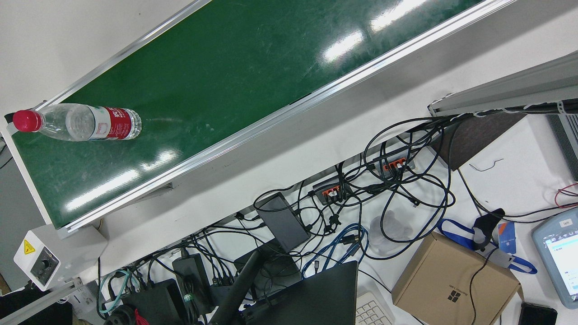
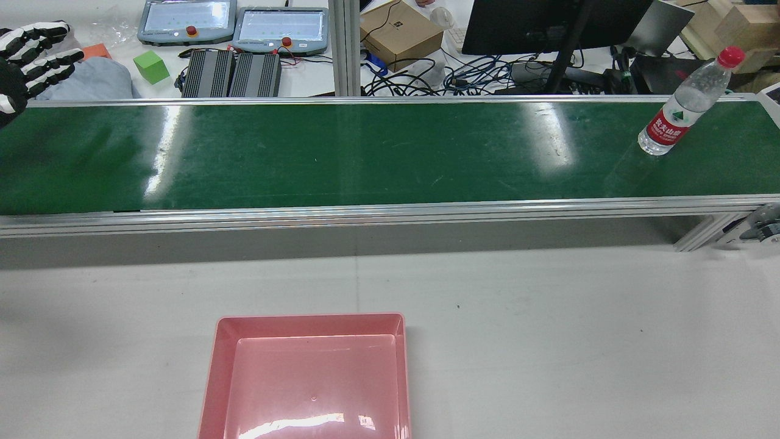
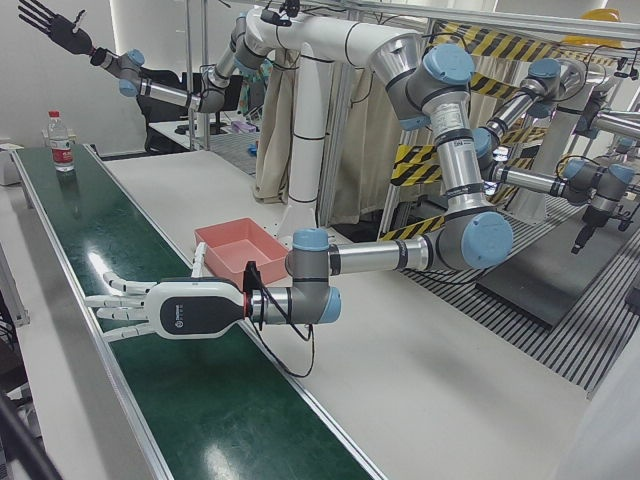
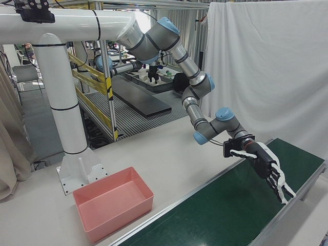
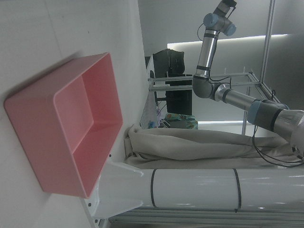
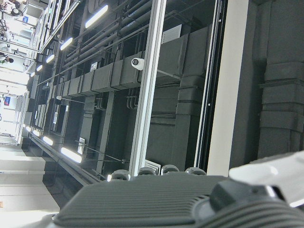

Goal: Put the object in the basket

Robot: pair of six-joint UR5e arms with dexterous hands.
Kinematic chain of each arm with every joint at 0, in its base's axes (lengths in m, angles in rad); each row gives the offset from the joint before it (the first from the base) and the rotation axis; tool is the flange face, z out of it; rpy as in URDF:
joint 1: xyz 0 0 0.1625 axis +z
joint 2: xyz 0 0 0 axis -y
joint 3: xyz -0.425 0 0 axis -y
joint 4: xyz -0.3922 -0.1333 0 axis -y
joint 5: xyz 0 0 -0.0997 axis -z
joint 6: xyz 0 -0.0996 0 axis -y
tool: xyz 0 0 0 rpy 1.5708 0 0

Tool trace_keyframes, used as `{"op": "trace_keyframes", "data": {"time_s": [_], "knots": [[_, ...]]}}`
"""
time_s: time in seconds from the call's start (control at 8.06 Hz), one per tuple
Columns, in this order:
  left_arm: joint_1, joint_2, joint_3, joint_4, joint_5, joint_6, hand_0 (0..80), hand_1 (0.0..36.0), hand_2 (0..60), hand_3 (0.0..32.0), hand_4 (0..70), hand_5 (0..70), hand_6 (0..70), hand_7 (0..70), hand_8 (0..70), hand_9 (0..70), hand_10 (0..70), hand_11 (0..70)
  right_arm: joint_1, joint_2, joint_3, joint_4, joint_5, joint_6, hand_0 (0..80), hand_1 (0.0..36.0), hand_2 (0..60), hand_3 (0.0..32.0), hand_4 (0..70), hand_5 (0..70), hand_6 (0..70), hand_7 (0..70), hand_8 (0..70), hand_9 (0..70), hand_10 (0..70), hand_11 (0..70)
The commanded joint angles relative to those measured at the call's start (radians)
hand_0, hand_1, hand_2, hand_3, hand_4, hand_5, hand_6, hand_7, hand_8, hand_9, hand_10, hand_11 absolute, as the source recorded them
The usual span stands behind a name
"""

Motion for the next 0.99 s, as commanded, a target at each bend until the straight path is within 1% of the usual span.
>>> {"op": "trace_keyframes", "data": {"time_s": [0.0,0.37,0.5,0.62,0.87], "knots": [[-0.001,0.000,-0.004,0.000,0.000,-0.006,50.2,0.0,0.0,10.0,4.2,26.1,3.3,3.3,9.9,10.5,1.9,3.3,0.000,0.000,0.000,0.000,0.000,0.000,0.0,0.0,0.0,0.0,0.0,0.0,0.0,0.0,0.0,0.0,0.0,0.0],[-0.002,0.000,-0.014,0.000,0.000,-0.006,50.1,0.0,0.0,9.8,4.6,26.2,3.5,3.4,10.4,11.4,2.4,4.1,0.000,0.000,0.000,0.000,0.000,-0.002,0.0,0.0,0.0,0.0,0.0,0.0,0.0,0.0,0.0,0.0,0.0,0.0],[-0.001,0.000,-0.013,0.000,0.000,-0.006,50.2,0.0,0.0,9.0,6.4,26.9,4.3,3.8,11.6,12.0,2.8,4.5,0.000,0.000,0.000,0.000,0.000,-0.002,0.0,0.0,0.0,0.0,0.0,0.0,0.0,0.0,0.0,0.0,0.0,0.0],[-0.001,0.000,-0.013,0.000,0.000,-0.006,50.3,0.0,0.0,9.0,7.5,27.0,4.8,4.2,12.1,12.3,3.6,5.7,0.000,0.000,0.000,0.000,0.000,0.000,0.0,0.0,0.0,0.0,0.0,0.0,0.0,0.0,0.0,0.0,0.0,0.0],[-0.001,0.000,-0.013,0.000,0.000,-0.006,50.5,0.0,0.0,8.8,7.4,27.0,4.9,4.1,12.1,12.2,3.3,5.3,0.000,0.000,0.000,0.000,0.000,0.000,0.0,0.0,0.0,0.0,0.0,0.0,0.0,0.0,0.0,0.0,0.0,0.0]]}}
